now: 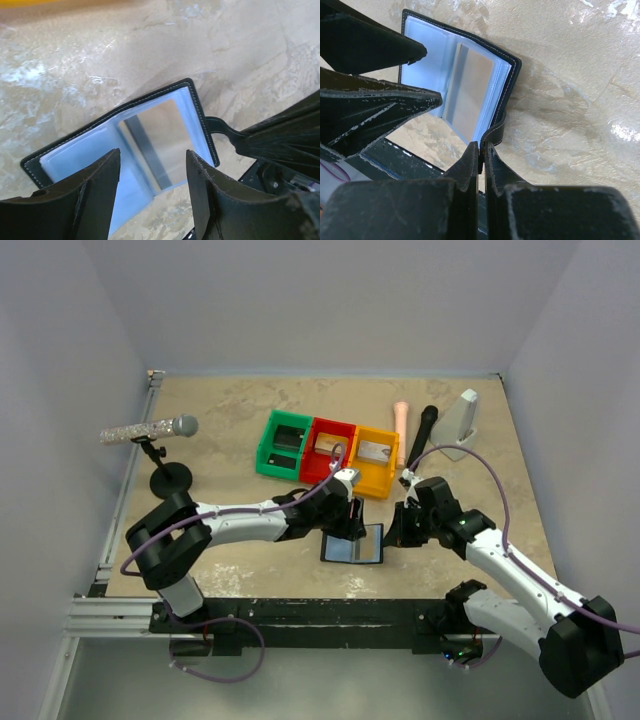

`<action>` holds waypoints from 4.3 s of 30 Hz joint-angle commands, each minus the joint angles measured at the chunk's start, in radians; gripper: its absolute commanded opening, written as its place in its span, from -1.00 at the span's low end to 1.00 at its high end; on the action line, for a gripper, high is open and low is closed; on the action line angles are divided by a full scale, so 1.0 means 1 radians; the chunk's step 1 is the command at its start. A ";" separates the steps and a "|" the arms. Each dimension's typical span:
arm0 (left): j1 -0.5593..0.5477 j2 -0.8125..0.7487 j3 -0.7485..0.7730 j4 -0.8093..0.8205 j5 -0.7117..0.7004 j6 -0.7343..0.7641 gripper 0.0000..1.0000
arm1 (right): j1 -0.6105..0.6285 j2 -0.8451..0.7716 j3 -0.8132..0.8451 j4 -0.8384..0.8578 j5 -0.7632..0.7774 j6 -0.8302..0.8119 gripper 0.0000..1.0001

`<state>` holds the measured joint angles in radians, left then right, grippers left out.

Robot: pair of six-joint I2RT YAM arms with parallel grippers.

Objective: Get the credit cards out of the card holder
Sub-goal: Remove the credit card from the card holder.

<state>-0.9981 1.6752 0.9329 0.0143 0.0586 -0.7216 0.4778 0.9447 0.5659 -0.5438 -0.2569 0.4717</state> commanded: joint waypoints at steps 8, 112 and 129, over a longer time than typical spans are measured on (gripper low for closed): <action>-0.025 0.000 0.037 -0.059 -0.048 0.023 0.20 | 0.004 0.009 -0.009 0.041 -0.007 0.033 -1.00; -0.255 0.015 0.116 -0.212 -0.419 0.102 0.87 | 0.002 -0.090 -0.136 0.223 -0.087 0.159 -1.00; -0.243 -0.006 0.096 -0.261 -0.494 0.053 0.87 | -0.036 -0.244 -0.248 0.367 -0.173 0.219 -1.00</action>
<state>-1.2457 1.6989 1.0321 -0.2455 -0.4015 -0.6441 0.4587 0.7357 0.3286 -0.2283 -0.4046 0.6819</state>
